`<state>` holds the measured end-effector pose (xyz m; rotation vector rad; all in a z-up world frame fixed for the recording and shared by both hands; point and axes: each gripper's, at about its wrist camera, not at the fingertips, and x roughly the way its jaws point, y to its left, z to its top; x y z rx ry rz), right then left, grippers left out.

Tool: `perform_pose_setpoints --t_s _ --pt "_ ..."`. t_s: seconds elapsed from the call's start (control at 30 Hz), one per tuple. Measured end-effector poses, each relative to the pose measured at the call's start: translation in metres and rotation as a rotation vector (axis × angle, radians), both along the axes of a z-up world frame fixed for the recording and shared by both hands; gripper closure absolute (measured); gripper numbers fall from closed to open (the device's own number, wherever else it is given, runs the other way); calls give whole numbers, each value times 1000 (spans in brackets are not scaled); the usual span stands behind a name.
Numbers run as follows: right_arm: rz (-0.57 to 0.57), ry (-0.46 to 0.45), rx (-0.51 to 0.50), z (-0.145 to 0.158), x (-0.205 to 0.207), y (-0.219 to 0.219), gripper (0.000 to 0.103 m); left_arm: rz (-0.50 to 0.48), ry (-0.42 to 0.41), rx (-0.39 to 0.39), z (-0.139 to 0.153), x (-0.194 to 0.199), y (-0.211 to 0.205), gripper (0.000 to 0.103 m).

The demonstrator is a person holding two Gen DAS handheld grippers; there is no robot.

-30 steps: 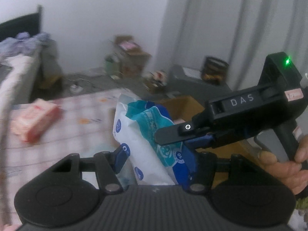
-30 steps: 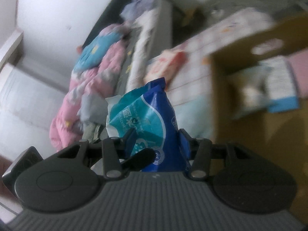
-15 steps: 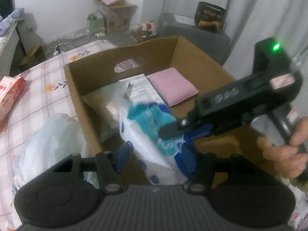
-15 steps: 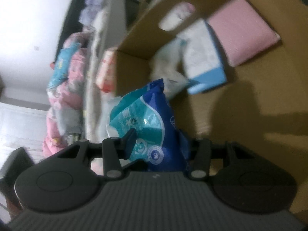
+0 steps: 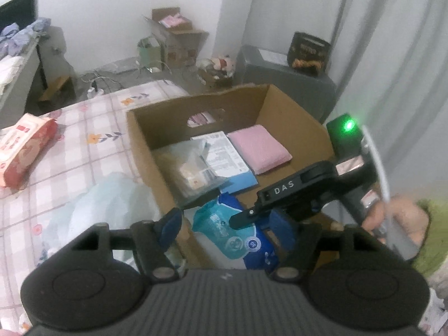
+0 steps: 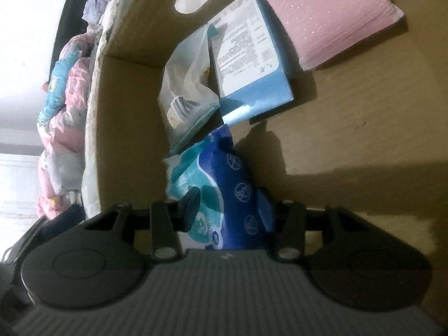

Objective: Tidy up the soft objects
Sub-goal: 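Move both tools back over the bed toward the pink pig plush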

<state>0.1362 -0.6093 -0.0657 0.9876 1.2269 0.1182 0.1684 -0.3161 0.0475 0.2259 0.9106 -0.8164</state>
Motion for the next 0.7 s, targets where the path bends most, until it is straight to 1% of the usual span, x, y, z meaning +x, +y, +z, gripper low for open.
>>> perform_pose_setpoints --t_s 0.1,0.27,0.43,0.57,0.7 --pt "-38 0 17 -3 3 7 61 27 -9 -12 3 -2 17 30" --pt "-111 -6 4 -5 5 15 62 71 -12 -21 3 -7 44 28" --pt "-128 -21 0 -2 1 16 60 105 -31 -24 2 -18 76 26" --pt "-129 -60 -60 12 -7 13 60 155 -46 -30 4 -23 106 24" --pt "-147 -129 -101 41 -25 12 57 207 -56 -36 8 -31 140 23"
